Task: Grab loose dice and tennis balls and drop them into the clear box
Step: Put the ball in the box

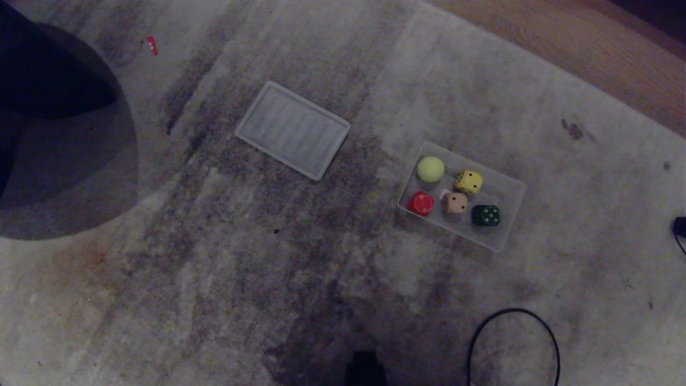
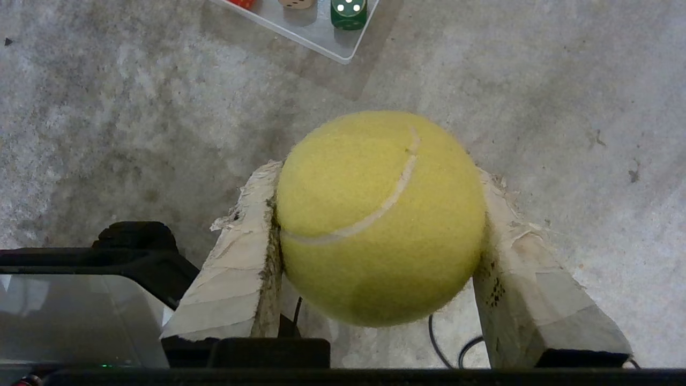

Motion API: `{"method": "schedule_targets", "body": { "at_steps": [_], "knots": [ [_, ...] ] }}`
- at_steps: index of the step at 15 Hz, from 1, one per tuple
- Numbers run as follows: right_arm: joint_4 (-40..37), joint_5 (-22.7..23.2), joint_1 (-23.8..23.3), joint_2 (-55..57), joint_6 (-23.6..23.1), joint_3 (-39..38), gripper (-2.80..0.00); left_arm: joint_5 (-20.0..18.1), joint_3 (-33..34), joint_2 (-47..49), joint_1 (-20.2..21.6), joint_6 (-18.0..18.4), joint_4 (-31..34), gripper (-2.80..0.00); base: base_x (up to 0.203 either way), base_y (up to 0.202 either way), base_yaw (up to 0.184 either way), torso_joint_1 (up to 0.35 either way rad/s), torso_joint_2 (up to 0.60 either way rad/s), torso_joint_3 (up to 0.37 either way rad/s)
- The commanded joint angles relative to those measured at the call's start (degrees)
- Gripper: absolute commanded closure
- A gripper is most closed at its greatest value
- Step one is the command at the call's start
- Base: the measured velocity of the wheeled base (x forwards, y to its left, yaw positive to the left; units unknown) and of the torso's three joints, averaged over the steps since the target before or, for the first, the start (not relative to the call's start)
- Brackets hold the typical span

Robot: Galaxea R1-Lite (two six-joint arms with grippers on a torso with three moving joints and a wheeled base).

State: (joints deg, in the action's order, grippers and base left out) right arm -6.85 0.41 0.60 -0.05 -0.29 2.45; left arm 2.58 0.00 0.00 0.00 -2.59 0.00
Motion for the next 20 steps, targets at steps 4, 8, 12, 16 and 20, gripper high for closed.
{"method": "schedule_targets", "body": {
  "at_steps": [4,8,12,16,20],
  "knots": [
    [-0.1,0.0,0.0,0.0,0.1,0.0,0.0,0.2,0.1,0.1,0.0,-0.6,0.0,0.0,0.0,0.0,0.0,0.0,0.0,0.0],
    [-0.3,-0.1,0.0,0.2,0.2,1.1,0.0,0.3,0.1,0.1,0.0,-0.8,0.0,0.0,0.0,0.0,0.0,0.0,0.0,0.0],
    [-0.7,0.2,0.0,15.2,2.1,11.9,0.0,0.3,0.1,0.1,0.0,-0.8,0.0,0.0,0.0,0.0,0.0,0.0,0.0,0.0],
    [3.6,0.1,0.2,39.3,7.6,22.2,0.0,0.3,0.1,0.1,0.0,-0.8,0.0,0.0,0.0,0.0,0.0,0.0,0.0,0.0],
    [22.0,-0.1,2.1,63.5,13.9,25.0,0.0,0.3,0.1,0.1,0.0,-0.8,0.0,0.0,0.0,0.0,0.0,0.0,0.0,0.0]
  ]
}}
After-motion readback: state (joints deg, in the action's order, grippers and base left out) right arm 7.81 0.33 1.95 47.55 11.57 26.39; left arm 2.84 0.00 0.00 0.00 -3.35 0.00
